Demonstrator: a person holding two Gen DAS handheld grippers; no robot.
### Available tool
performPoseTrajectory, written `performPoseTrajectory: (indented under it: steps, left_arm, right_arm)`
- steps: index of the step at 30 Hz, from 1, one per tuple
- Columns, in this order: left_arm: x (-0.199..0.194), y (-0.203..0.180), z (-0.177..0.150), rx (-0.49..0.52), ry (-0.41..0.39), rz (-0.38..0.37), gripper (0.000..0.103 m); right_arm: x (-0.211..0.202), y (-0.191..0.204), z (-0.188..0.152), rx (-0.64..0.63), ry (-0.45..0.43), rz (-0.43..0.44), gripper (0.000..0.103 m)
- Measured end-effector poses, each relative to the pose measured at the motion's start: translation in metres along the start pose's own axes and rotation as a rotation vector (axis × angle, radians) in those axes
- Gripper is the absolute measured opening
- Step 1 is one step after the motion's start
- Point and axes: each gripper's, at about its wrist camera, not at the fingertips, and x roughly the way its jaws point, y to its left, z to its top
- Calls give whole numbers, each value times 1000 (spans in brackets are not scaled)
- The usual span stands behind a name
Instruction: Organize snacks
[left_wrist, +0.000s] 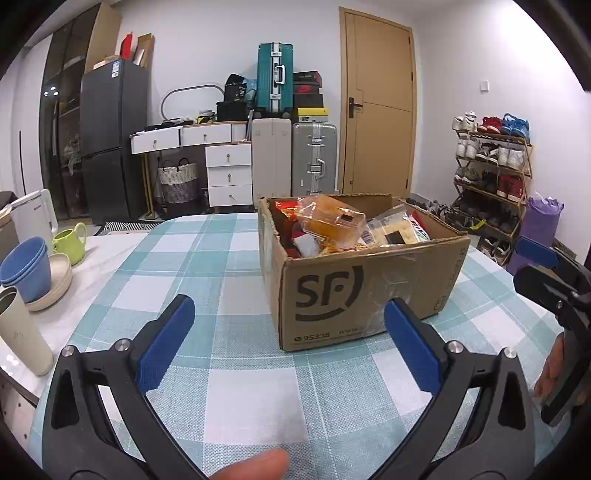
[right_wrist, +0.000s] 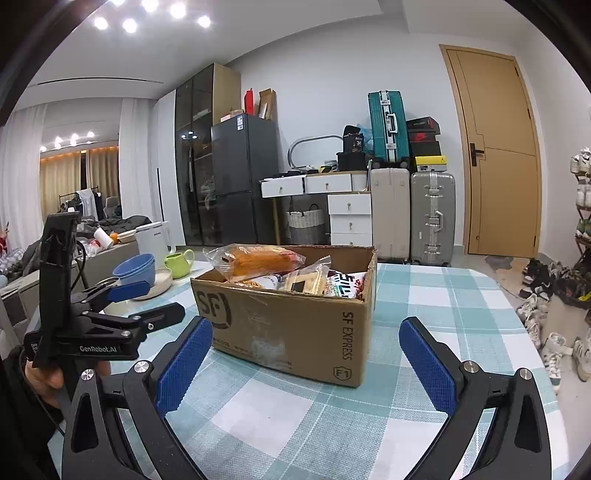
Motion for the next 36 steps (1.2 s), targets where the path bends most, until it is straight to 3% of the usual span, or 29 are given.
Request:
performPoseTrajectory:
  steps: [9, 36]
  left_arm:
    - [2, 12, 0, -55, 2, 3, 102]
    - [1, 12, -1, -55, 1, 0, 102]
  right_arm:
    - [1, 2, -2, -22, 1, -18, 103]
    - [0, 3, -2, -19, 0, -18, 103]
